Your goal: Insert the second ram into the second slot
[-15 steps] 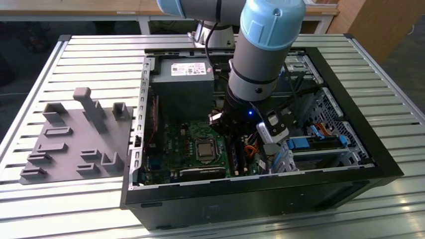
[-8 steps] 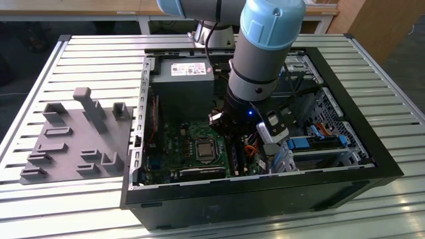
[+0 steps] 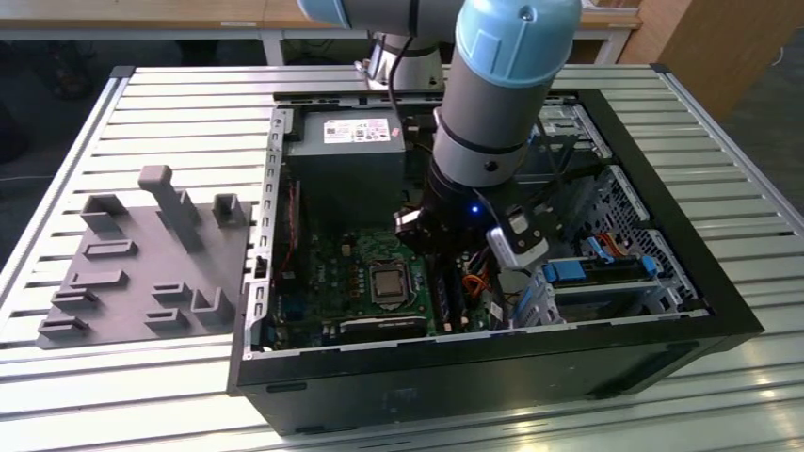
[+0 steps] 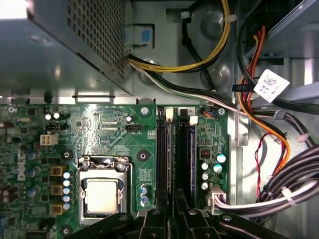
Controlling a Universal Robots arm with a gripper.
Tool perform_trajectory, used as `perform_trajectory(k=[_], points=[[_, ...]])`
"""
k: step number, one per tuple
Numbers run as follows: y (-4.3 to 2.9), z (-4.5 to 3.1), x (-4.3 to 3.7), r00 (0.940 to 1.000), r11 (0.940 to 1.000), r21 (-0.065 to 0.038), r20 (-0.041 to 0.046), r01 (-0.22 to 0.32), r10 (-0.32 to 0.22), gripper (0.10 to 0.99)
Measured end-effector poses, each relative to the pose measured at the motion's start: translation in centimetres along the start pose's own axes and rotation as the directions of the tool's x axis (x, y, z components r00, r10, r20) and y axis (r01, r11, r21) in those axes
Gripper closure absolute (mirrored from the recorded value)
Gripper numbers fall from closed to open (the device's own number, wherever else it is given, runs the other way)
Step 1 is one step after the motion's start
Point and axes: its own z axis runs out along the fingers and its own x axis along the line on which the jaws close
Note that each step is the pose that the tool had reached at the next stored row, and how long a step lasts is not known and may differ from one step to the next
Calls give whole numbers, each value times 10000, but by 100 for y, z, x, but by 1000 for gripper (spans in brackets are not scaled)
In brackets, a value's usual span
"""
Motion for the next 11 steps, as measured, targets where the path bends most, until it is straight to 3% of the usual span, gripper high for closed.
perform_trajectory(k=[5,8,9,11], points=[[2,-98,4,10000,10000,1,-6,0,0,878],[2,-98,4,10000,10000,-3,-5,0,0,894],[2,-99,4,10000,10000,-2,-6,0,0,957],[2,-100,4,10000,10000,-1,-6,0,0,980]])
